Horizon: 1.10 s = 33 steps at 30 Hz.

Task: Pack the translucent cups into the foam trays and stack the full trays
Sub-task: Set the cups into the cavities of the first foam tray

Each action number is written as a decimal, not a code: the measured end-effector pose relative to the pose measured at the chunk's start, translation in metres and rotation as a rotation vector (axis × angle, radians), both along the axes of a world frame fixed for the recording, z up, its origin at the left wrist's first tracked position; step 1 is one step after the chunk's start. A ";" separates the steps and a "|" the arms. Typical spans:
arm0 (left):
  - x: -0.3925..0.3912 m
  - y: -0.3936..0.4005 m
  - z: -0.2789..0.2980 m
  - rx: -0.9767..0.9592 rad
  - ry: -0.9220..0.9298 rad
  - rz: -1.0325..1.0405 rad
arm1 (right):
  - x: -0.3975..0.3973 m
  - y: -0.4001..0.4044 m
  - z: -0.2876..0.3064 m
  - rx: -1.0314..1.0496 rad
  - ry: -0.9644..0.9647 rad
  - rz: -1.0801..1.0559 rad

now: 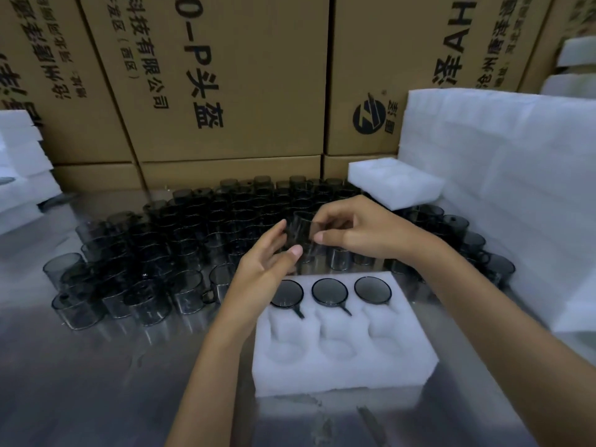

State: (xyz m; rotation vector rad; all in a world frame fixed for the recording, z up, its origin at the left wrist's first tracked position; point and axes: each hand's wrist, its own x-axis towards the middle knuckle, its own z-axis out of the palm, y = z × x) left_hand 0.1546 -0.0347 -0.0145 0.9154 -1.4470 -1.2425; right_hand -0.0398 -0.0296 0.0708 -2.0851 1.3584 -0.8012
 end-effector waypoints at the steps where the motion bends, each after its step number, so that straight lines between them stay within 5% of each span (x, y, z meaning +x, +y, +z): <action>1: 0.001 0.001 0.002 0.013 0.064 -0.046 | -0.001 0.004 0.002 0.000 -0.031 0.036; 5: 0.005 0.006 0.010 0.044 0.259 -0.205 | -0.008 0.017 0.002 0.009 -0.099 0.085; 14: 0.001 0.020 0.018 0.083 0.414 -0.220 | 0.003 0.039 -0.010 -0.164 -0.316 -0.082; 23: 0.011 0.034 0.018 -0.013 0.182 -0.307 | 0.010 0.053 -0.024 0.065 -0.428 -0.084; 28: 0.018 0.043 0.016 -0.078 0.031 -0.195 | 0.019 0.055 -0.032 0.052 -0.430 -0.140; 33: 0.026 0.059 0.008 -0.169 -0.069 0.076 | 0.020 0.062 -0.036 0.135 -0.428 0.025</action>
